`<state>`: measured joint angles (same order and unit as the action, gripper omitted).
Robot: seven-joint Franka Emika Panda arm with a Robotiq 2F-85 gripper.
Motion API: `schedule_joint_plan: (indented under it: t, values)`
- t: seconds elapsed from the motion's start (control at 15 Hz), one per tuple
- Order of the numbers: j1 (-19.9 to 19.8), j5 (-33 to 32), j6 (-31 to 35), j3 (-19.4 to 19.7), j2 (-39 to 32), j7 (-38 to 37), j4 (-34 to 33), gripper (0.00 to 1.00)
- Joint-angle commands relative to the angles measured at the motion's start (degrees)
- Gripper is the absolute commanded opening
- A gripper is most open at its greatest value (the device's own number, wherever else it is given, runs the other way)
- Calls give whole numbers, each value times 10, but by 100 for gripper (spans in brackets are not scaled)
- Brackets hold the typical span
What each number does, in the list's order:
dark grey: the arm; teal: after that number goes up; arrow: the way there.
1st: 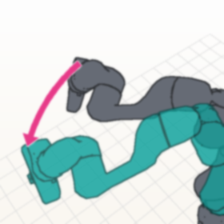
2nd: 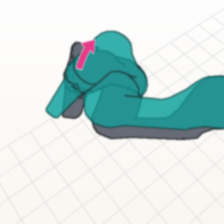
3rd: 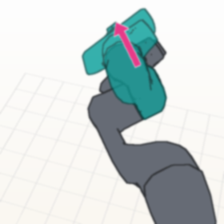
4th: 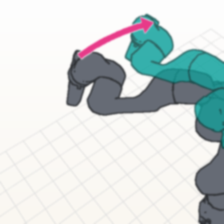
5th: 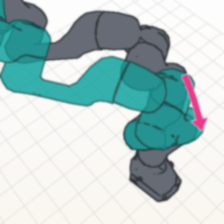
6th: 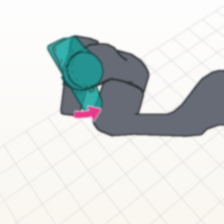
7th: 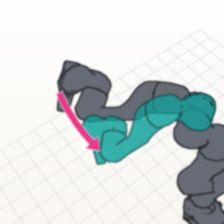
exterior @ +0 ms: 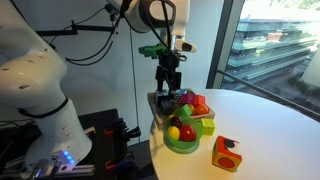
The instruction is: Put the plum plush toy on the table
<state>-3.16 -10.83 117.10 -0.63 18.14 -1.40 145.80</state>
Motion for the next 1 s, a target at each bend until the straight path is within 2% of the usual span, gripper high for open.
schedule_joint_plan:
  t: [0.0, 0.6, 0.93]
  values:
    - [-4, -7, 52, 16, -5, 8, 19, 100]
    - [-21, 2, 209, 53, -38, 22, 69, 100]
    - [-18, 21, 258, 73, -85, 90, 67, 100]
